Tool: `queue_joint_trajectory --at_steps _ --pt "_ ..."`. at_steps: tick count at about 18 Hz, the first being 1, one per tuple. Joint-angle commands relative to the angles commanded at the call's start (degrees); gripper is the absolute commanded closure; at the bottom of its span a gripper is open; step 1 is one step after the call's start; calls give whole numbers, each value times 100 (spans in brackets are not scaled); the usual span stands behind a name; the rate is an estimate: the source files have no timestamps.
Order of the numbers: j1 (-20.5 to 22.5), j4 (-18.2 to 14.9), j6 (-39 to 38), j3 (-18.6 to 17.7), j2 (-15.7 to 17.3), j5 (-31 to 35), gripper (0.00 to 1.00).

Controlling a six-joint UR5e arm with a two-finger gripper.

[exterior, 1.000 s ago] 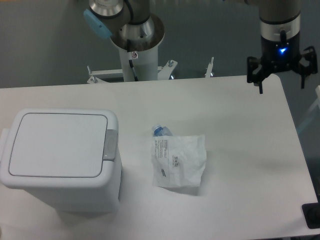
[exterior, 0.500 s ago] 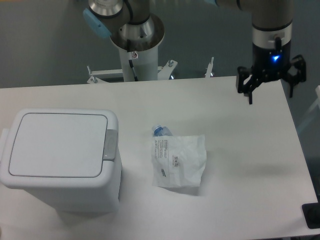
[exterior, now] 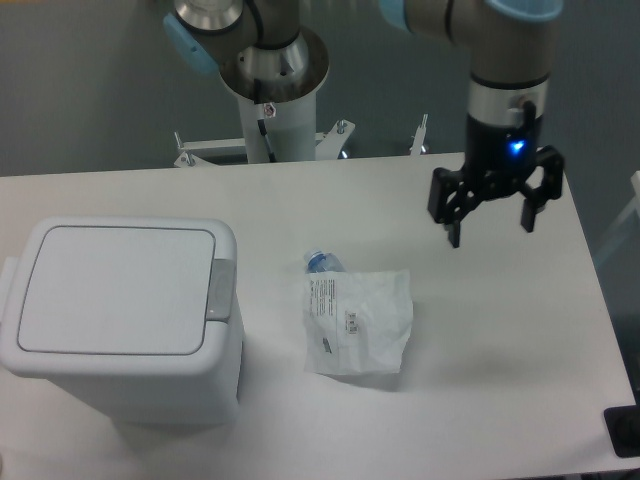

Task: Open the trash can
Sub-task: 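Move the open gripper across the table toward the white trash can, then lower the gripper over the grey button on the trash can lid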

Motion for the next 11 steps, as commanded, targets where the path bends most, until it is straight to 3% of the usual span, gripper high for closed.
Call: queue_joint_trajectory --at_steps 3,11 --pt "-264 9 -695 52 18 -35 0" --pt "-282 0 -1381 237 71 -465 0"
